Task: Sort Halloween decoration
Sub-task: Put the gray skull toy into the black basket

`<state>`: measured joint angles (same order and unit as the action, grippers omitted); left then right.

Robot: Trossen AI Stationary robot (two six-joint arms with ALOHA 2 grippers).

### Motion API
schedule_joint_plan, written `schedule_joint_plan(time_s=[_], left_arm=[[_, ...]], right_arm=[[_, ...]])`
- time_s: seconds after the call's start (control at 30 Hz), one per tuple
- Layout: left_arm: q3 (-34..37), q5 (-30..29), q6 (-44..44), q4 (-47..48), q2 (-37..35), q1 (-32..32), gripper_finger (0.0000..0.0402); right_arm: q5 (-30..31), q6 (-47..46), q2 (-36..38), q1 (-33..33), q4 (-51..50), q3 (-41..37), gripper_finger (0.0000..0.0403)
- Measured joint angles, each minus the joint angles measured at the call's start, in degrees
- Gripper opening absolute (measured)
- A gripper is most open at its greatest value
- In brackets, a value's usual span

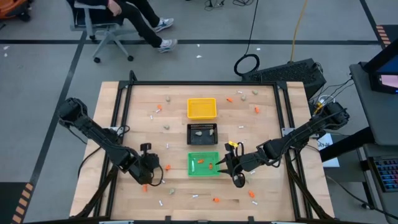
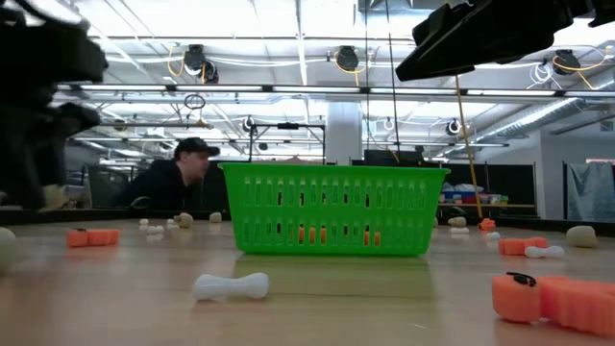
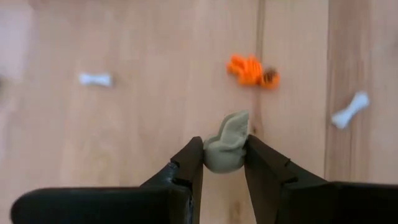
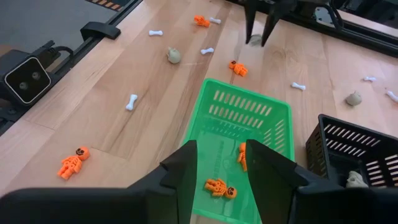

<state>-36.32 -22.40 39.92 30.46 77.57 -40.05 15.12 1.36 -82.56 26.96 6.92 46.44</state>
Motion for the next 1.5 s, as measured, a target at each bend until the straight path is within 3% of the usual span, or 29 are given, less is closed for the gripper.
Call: schedule_joint_plan(time_s=[0.33, 0.53, 0.73, 1.07, 1.5], left_arm=[[-0.02, -14.12, -5.41, -3.75, -11.35, -0.04, 0.009], [-0.04, -23.28, -19.16, -16.5, -15.48, -0.04, 0.009], [-0.09, -27.14, -35.21, -31.09, -16.23, 0.07, 0.009], [-0.09, -27.05, -49.39, -45.63, -16.23, 4.22, 0.009], [-0.09, -19.73, -51.05, -49.43, -16.21, 8.63, 0.009]], right_arm=[[-0.18, -1.3, 0.0, 0.11, -1.05, 0.0, 0.0123], [-0.2, -2.97, 0.0, 0.12, -1.2, 0.0, 0.0123], [-0.17, -3.71, 0.0, 0.43, -1.18, 0.0, 0.0123], [-0.09, -3.71, -0.16, 1.62, -0.98, 0.0, 0.0123], [0.01, -3.76, -0.2, 1.68, -0.96, -0.02, 0.0123]])
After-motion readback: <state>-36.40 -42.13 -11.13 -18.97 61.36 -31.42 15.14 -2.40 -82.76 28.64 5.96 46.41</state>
